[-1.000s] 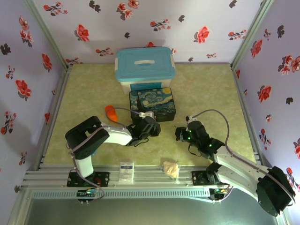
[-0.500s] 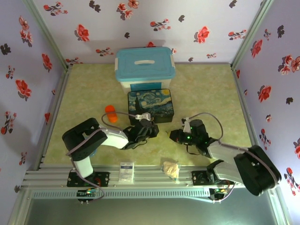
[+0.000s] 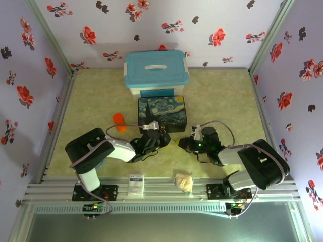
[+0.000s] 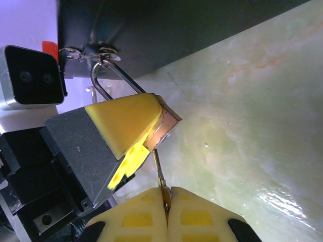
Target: Unlock the padlock with the key
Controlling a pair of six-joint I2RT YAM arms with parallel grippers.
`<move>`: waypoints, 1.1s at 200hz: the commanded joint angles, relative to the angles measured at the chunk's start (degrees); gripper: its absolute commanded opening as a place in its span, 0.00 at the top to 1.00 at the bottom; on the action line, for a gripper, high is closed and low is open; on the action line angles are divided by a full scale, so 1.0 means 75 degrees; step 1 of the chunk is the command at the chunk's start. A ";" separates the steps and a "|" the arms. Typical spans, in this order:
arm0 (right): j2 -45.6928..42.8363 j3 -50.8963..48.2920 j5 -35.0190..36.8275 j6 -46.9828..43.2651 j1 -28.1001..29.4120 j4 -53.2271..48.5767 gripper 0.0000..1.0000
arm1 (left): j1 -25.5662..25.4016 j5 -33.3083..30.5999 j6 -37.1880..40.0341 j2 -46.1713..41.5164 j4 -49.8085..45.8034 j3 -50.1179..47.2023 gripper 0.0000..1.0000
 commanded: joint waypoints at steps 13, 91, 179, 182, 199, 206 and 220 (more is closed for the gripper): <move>0.0295 -0.0004 0.0075 0.0519 0.0069 0.1059 1.00 | 0.0028 0.0084 -0.0481 -0.0252 0.1274 -0.0064 0.97; 0.1448 -0.0210 0.0028 0.1082 0.0075 0.2883 1.00 | 0.0100 0.0078 -0.0782 -0.0186 0.1566 -0.0146 0.99; 0.2570 -0.0166 0.0020 0.1764 0.0055 0.4845 1.00 | 0.0110 0.0105 -0.0948 -0.0153 0.1787 -0.0275 0.99; 0.2588 -0.0174 0.0033 0.1753 0.0062 0.4845 1.00 | 0.0119 0.0098 -0.0956 -0.0153 0.1808 -0.0286 0.99; 0.2596 -0.0242 0.0044 0.1688 0.0073 0.4845 1.00 | 0.0151 0.0096 -0.0953 -0.0148 0.1859 -0.0309 0.99; 0.2540 -0.0282 0.0047 0.1654 0.0075 0.4845 1.00 | 0.0157 0.0084 -0.0949 -0.0148 0.1857 -0.0290 0.99; 0.2426 -0.0375 0.0080 0.1610 0.0075 0.4807 1.00 | 0.0175 0.0028 -0.0917 -0.0154 0.1836 -0.0288 0.99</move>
